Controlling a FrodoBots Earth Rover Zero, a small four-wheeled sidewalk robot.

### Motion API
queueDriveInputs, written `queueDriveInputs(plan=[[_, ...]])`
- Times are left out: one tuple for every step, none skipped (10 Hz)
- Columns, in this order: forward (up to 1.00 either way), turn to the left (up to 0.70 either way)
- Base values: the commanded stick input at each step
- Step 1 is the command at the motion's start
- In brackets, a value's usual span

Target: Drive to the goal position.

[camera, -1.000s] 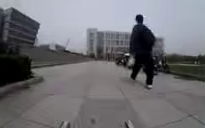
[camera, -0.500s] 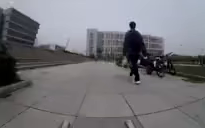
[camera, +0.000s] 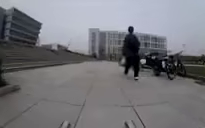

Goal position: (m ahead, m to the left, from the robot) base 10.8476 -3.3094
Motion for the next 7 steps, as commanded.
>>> queueDriveInputs(plan=[[1.0, 0.06], [1.0, 0.04], [1.0, 0.15], [1.0, 0.13], [1.0, 0.21], [1.0, 0.15], [1.0, 0.14]])
